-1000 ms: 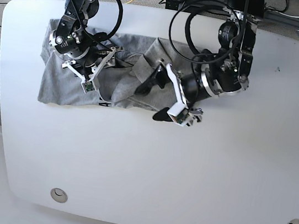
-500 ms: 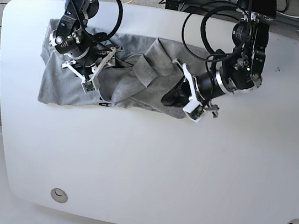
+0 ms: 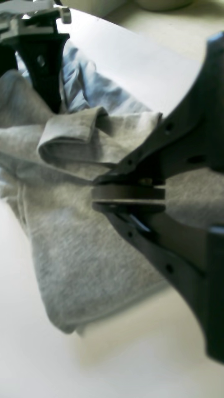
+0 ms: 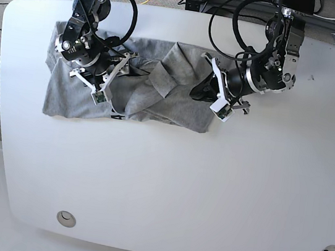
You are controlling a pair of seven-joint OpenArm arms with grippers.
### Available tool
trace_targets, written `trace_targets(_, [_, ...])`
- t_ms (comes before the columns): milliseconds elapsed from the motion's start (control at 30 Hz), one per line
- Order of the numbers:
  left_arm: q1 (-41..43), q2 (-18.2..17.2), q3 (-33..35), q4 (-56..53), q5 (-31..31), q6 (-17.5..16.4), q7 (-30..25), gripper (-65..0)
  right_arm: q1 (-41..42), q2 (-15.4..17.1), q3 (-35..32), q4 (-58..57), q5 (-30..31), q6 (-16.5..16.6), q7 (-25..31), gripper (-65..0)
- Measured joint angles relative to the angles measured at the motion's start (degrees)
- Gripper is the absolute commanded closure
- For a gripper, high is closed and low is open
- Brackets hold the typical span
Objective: Fold the T-shirt properly
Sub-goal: 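Press the folded end down with the left gripper and release it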
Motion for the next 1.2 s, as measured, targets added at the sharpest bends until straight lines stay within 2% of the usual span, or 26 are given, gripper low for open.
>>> trace_targets(300, [0.2,-0.6,-0.2,0.0,0.1,0.1,0.0,0.0,0.9,2.8,0.2,3.8,-0.5,0.4,-1.4,-33.1])
trace_targets(533, [0.3,-0.5,-0.1,0.0,0.1,0.0,0.0,0.0,1.2,3.1,0.3,9.0,-0.5,0.4,-1.2,-33.1])
trace_targets(767, [0.3,-0.4,0.0,-0.2,0.1,0.0,0.0,0.0,1.1,4.8,0.3,9.9,-0.6,0.3,-3.0,-33.1])
trace_targets(1200, [0.0,-0.2,1.3,-8.3,0.0,0.2,-4.2,0.0,0.0,4.8,4.1,9.9,-0.7,0.2,-3.0,-33.1])
